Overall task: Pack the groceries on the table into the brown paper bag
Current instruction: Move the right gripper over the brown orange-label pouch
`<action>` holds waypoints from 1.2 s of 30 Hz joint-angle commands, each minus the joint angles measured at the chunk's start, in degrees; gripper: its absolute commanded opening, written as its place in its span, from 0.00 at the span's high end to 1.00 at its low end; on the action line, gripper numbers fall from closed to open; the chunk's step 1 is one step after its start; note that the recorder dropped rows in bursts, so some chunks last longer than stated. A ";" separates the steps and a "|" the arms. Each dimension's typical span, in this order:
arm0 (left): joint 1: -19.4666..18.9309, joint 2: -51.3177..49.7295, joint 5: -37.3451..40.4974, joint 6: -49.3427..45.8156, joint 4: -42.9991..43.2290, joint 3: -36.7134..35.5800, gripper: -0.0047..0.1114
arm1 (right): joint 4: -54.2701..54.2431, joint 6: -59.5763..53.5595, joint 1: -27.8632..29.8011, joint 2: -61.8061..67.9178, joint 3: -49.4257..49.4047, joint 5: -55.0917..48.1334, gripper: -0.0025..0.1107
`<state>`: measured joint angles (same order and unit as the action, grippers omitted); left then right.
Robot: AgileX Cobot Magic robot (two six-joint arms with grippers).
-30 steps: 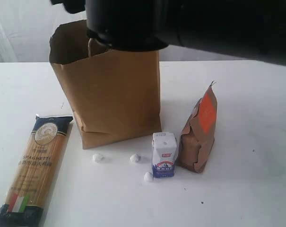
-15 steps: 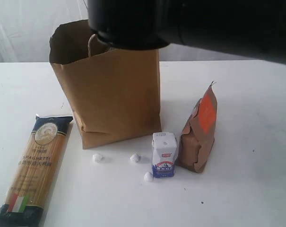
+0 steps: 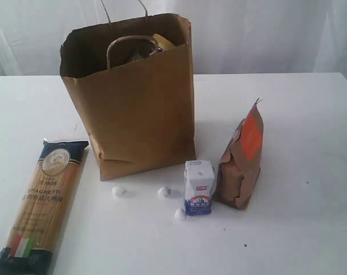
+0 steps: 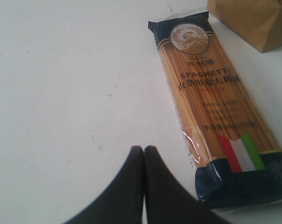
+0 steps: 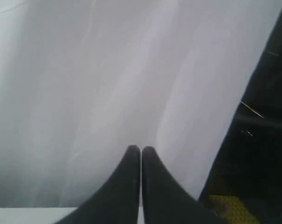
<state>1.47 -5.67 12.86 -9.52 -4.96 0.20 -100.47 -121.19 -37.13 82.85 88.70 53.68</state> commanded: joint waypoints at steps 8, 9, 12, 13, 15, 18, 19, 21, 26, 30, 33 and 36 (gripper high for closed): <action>-0.15 0.33 0.11 0.52 -0.34 -0.20 0.96 | 0.53 -0.84 25.21 1.89 -9.74 -5.75 0.98; -0.15 0.33 0.11 0.52 -0.34 -0.20 0.96 | 0.53 2.06 26.67 2.14 -11.21 -5.75 0.98; -0.15 0.33 0.11 0.52 -0.34 -0.20 0.96 | 0.53 17.77 29.36 1.88 -14.32 -3.87 0.98; -0.15 0.33 0.11 0.52 -0.34 -0.20 0.96 | 0.53 25.02 29.94 1.39 -15.29 -3.58 0.98; -0.15 0.33 0.11 0.52 -0.34 -0.20 0.96 | 0.53 40.52 30.89 -0.31 -17.34 -4.48 0.98; -0.15 0.33 0.11 0.52 -0.34 -0.20 0.96 | 0.53 72.23 34.23 -3.72 -20.65 -21.57 0.98; -0.15 0.33 0.11 0.52 -0.34 -0.20 0.96 | 1.40 81.62 36.26 -3.96 -21.29 -28.71 0.98; -0.15 0.33 0.11 0.52 -0.34 -0.20 0.96 | 16.95 103.97 40.12 -3.19 -21.14 -44.87 0.98; -0.15 0.33 0.11 0.52 -0.34 -0.20 0.96 | 57.90 116.23 45.83 -1.60 -18.44 -64.89 0.98; -0.15 0.33 0.11 0.52 -0.34 -0.20 0.96 | 74.54 114.89 47.56 -1.75 -17.46 -83.87 0.98; -0.15 0.33 0.11 0.52 -0.34 -0.20 0.96 | 81.07 112.89 45.90 -1.94 -16.45 -93.75 0.98; -0.15 0.33 0.11 0.52 -0.34 -0.20 0.96 | 83.85 111.97 42.99 -2.96 -14.84 -99.36 0.98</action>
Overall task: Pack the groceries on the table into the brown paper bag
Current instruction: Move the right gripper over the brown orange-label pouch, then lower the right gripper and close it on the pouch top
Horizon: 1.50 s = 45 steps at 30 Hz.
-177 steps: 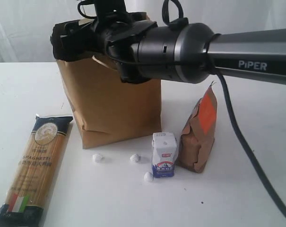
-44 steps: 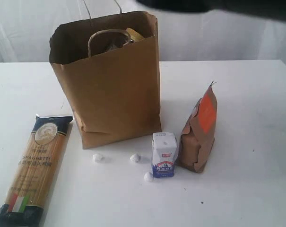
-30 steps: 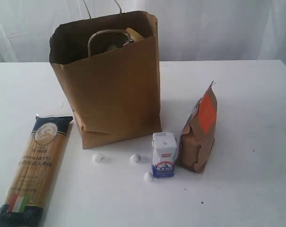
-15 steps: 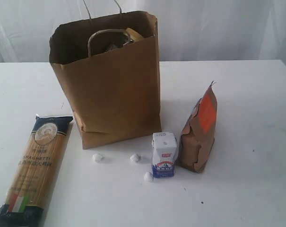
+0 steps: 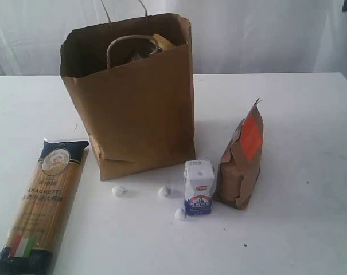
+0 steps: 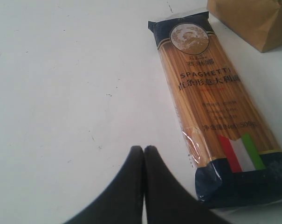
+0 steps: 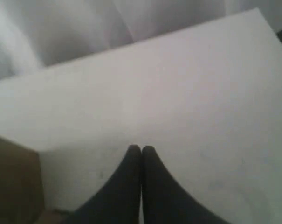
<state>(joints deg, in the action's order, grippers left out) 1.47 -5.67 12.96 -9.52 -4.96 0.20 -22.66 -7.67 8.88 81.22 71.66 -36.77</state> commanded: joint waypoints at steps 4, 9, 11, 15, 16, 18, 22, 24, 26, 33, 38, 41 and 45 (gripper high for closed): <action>-0.15 0.33 0.01 0.52 -0.34 -0.20 0.96 | 13.42 3.14 -9.48 -3.07 5.16 -12.61 0.98; -0.15 0.33 0.01 0.52 -0.34 -0.20 0.96 | 26.17 10.69 -22.39 -0.46 10.67 -27.00 0.98; -0.15 0.33 0.01 0.52 -0.34 -0.20 0.96 | 26.24 11.52 -27.21 2.37 12.95 -29.33 0.98; -0.15 0.33 0.01 0.52 -0.34 -0.20 0.96 | 26.13 14.49 -29.99 5.24 14.51 -28.62 0.98; -0.15 0.33 0.01 0.52 -0.34 -0.20 0.96 | 26.13 14.63 -29.99 5.66 14.51 -28.32 0.98; -0.15 0.33 0.01 0.52 -0.34 -0.20 0.96 | 25.99 14.63 -29.99 6.34 14.51 -28.32 0.92; -0.15 0.33 0.01 0.52 -0.34 -0.20 0.96 | 25.74 16.06 -29.99 9.28 14.51 -32.45 0.48; -0.15 0.33 0.01 0.52 -0.34 -0.20 0.96 | 25.74 18.54 -29.99 11.56 14.51 -33.19 0.35; -0.15 0.33 0.01 0.52 -0.34 -0.20 0.96 | 25.74 20.73 -29.99 15.21 14.51 -33.19 0.34; -0.15 0.33 0.01 0.52 -0.34 -0.20 0.96 | 22.98 24.43 -29.99 18.82 14.54 -32.43 0.35; -0.15 0.33 0.01 0.52 -0.34 -0.20 0.96 | 14.77 22.35 -29.99 17.79 17.17 -33.19 0.35; -0.15 0.33 0.01 0.52 -0.34 -0.20 0.96 | 11.80 21.80 -29.99 16.69 20.19 -33.19 0.35; -0.15 0.33 0.01 0.52 -0.34 -0.20 0.96 | 12.54 21.80 -29.99 16.20 23.25 -32.48 0.35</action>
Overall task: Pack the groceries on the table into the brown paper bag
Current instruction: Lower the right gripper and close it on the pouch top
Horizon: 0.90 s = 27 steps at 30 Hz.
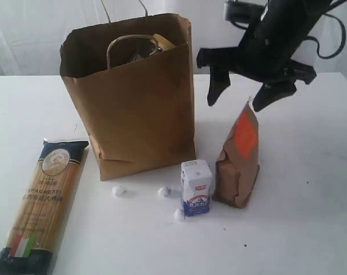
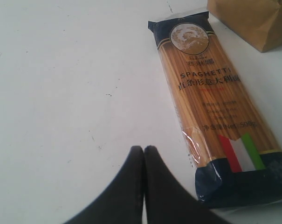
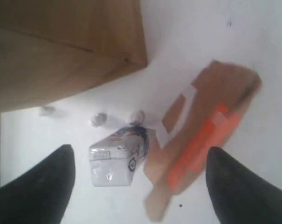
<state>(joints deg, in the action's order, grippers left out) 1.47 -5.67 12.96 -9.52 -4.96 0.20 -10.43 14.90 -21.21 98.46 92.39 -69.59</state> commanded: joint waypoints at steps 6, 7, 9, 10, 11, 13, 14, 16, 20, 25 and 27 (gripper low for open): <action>-0.15 0.33 0.01 0.52 -0.34 -0.20 0.96 | 2.54 0.77 0.10 2.26 2.26 -0.37 0.35; -0.15 0.33 0.01 0.52 -0.34 -0.20 0.96 | 2.90 0.77 0.10 3.06 2.26 -0.37 0.35; -0.15 0.33 0.01 0.52 -0.34 -0.20 0.96 | 4.79 0.77 0.10 4.31 2.26 -0.37 0.35; -0.15 0.33 0.01 0.52 -0.34 -0.20 0.96 | 6.34 0.89 0.10 4.78 2.26 -0.37 0.35; -0.15 0.33 0.01 0.52 -0.34 -0.20 0.96 | 7.56 1.28 0.10 5.15 2.26 -0.37 0.35; -0.15 0.33 0.01 0.52 -0.34 -0.20 0.96 | 9.66 2.04 0.10 5.89 2.26 -0.37 0.35; -0.15 0.33 0.01 0.52 -0.34 -0.20 0.96 | 9.77 2.04 0.10 6.13 2.16 -0.37 0.35; -0.15 0.33 0.01 0.52 -0.34 -0.20 0.96 | 9.77 2.04 0.10 6.38 2.16 -0.37 0.35; -0.15 0.33 0.01 0.52 -0.34 -0.20 0.96 | 9.77 2.04 0.10 6.93 2.16 -0.37 0.35; -0.15 0.33 0.01 0.52 -0.34 -0.20 0.96 | 9.77 2.27 0.10 8.63 2.16 -0.37 0.35; -0.15 0.33 0.01 0.52 -0.34 -0.20 0.96 | 9.77 2.27 0.10 9.65 2.16 -0.37 0.35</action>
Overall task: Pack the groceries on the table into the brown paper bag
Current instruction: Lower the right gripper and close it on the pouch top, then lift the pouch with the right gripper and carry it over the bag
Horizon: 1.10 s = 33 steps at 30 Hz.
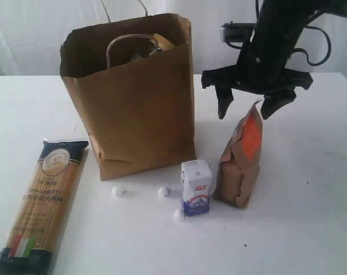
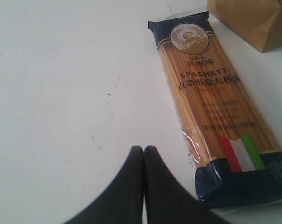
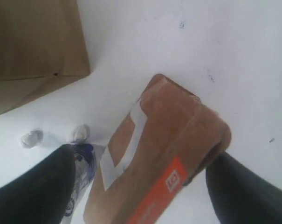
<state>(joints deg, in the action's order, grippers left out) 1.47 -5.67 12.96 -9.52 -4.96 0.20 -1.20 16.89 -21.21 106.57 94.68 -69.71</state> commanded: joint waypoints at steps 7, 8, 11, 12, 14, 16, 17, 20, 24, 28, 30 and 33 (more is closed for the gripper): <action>-0.15 0.33 0.01 0.52 -0.34 -0.20 0.96 | 0.42 1.43 0.10 3.79 -0.13 -0.25 0.55; -0.15 0.33 0.01 0.52 -0.34 -0.20 0.96 | 0.42 1.43 0.10 3.79 -0.13 -0.25 0.58; -0.15 0.33 0.01 0.52 -0.34 -0.20 0.96 | 0.66 -1.74 0.10 3.79 -0.13 -0.25 0.78; -0.15 0.33 0.01 0.52 -0.34 -0.20 0.96 | 0.66 -2.59 0.10 3.79 -0.13 -0.25 0.82; -0.15 0.33 0.01 0.52 -0.34 -0.20 0.96 | 0.76 -3.80 0.10 3.68 -0.13 -0.25 0.91; -0.15 0.33 0.01 0.52 -0.34 -0.20 0.96 | 2.08 -5.44 0.10 2.81 -0.13 -0.25 0.98; -0.15 0.33 0.01 0.52 -0.34 -0.20 0.96 | 4.03 -6.60 0.10 1.96 -0.13 -0.25 0.98; -0.15 0.33 0.01 0.52 -0.34 -0.20 0.96 | 10.56 -6.70 0.10 -0.75 -0.13 -0.25 0.98; -0.15 0.33 0.01 0.52 -0.34 -0.20 0.96 | 12.58 -9.39 0.10 -4.27 -0.13 -0.25 0.98; -0.15 0.33 0.01 0.52 -0.34 -0.20 0.96 | 12.58 -11.24 0.10 -8.13 -0.13 -0.25 0.98; -0.15 0.33 0.01 0.52 -0.34 -0.20 0.96 | 12.58 -11.60 0.10 -10.10 -0.13 -0.25 0.98; -0.15 0.33 0.01 0.52 -0.34 -0.20 0.96 | 13.06 -11.89 0.10 -13.56 0.20 -0.25 0.98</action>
<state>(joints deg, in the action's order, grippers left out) 1.47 -5.67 12.96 -9.52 -4.96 0.20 10.95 6.00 -21.21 96.63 94.68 -69.96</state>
